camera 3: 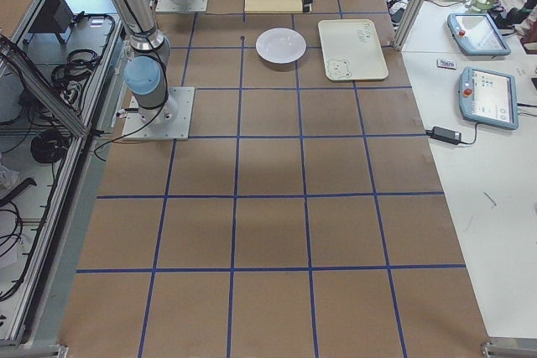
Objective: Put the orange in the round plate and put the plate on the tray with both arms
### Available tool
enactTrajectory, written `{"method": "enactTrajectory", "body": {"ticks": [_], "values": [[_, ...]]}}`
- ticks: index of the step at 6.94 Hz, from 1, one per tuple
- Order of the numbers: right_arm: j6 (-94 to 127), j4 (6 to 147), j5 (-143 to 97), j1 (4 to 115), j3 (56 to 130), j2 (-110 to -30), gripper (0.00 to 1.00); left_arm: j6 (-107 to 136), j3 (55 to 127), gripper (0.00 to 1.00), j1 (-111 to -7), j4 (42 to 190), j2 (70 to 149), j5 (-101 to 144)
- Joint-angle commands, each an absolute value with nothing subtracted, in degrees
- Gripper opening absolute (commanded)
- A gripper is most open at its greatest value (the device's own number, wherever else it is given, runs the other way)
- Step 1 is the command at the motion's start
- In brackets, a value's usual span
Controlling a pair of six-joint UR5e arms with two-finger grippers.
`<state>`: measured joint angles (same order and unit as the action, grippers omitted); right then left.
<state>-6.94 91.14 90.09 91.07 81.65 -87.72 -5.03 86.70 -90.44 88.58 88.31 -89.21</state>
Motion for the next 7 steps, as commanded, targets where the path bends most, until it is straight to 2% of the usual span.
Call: {"method": "enactTrajectory", "body": {"ticks": [1,7], "values": [[-6.9,91.1,90.1,91.1,81.7,-87.7,1.00,-5.0,86.7,1.00,-90.4,88.6,88.2,-89.2],[-6.9,91.1,90.1,91.1,81.7,-87.7,1.00,-5.2,86.8,1.00,-90.2,89.6,88.2,-90.1]]}}
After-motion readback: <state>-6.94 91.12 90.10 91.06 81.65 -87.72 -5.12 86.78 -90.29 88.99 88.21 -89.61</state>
